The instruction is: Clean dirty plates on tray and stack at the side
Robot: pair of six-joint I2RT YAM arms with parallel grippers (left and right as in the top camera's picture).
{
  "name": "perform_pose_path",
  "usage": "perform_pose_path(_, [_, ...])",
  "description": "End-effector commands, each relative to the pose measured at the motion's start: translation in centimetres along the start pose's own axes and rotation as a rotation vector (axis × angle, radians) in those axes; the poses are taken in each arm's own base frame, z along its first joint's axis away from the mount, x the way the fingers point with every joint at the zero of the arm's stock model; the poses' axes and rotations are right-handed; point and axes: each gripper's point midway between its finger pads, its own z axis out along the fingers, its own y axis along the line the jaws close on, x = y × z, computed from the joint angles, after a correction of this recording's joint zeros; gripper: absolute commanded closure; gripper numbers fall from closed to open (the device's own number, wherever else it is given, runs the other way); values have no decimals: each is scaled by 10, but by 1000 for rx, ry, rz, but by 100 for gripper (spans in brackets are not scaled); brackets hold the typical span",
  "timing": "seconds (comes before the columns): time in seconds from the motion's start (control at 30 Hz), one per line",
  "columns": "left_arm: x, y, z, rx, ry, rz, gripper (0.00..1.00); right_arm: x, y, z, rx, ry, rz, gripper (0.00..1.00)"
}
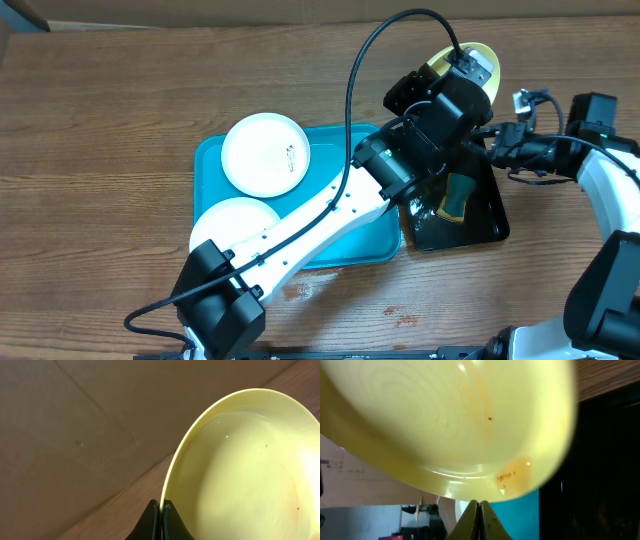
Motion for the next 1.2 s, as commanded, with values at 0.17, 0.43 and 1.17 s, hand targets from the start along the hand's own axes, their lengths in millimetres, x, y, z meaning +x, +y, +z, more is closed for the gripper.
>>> perform_pose_path(0.17, [-19, -4, -11, 17, -44, -13, 96, -7, 14, 31, 102, 17, -112, 96])
perform_pose_path(0.43, [-19, -4, -12, 12, -44, -11, 96, -16, 21, 45, 113, -7, -126, 96])
perform_pose_path(1.17, [-19, 7, -11, -40, -39, -22, 96, -12, 36, -27, 206, -128, -27, 93])
